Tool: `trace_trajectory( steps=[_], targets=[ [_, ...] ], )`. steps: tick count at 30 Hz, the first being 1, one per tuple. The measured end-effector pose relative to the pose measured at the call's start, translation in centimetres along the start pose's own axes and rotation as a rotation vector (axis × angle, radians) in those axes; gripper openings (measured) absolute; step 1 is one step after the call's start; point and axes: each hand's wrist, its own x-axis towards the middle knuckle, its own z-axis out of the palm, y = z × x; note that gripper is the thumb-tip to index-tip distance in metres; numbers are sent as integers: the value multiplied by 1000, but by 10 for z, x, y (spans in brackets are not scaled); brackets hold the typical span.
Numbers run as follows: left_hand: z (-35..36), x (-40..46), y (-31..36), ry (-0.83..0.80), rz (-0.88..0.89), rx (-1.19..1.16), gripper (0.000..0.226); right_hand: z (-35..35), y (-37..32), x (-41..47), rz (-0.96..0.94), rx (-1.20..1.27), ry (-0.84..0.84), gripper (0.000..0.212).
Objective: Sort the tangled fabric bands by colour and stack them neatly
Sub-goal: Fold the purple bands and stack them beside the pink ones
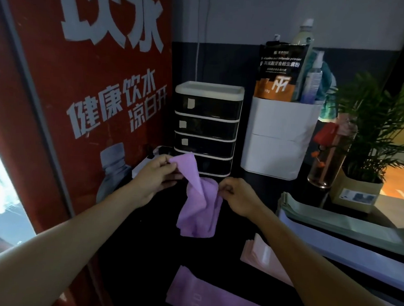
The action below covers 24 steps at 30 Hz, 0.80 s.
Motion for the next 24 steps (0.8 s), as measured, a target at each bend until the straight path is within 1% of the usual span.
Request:
trace_trajectory(
  steps=[3, 5, 6, 7, 10, 13, 15, 17, 18, 20, 22, 24],
  targets=[
    [-7, 0, 1, 62, -85, -142, 19, -12, -11, 8, 30, 92, 94, 28],
    [-7, 0, 1, 91, -121, -206, 24, -19, -19, 13, 56, 171, 111, 28],
    [-6, 1, 1, 86, -121, -196, 29, -23, -25, 15, 56, 210, 118, 27],
    [-4, 1, 1, 75, -109, -173, 31, -26, -30, 16, 52, 245, 128, 27],
    [2, 0, -3, 6, -29, -9, 23, -31, -43, 17, 65, 374, 139, 26],
    [10, -4, -9, -74, 31, 175, 18, -28, -47, 16, 191, 567, 107, 24],
    [20, -10, -11, -166, 61, 302, 23, -24, -49, 11, 248, 687, 82, 26],
    [31, -14, -16, -247, 106, 352, 28, -21, -52, 5, 273, 843, 41, 28],
    [35, -14, -18, -245, 139, 353, 29, -20, -54, 2, 284, 909, 24, 28],
    [37, -9, -22, -161, 197, 336, 37, -17, -54, -2, 314, 974, 4, 27],
    [35, -5, -23, -96, 240, 353, 46, -16, -51, -3, 363, 937, -1, 24],
    [33, -4, -21, -76, 292, 399, 48, -15, -47, -4, 379, 839, -15, 20]
  ],
)
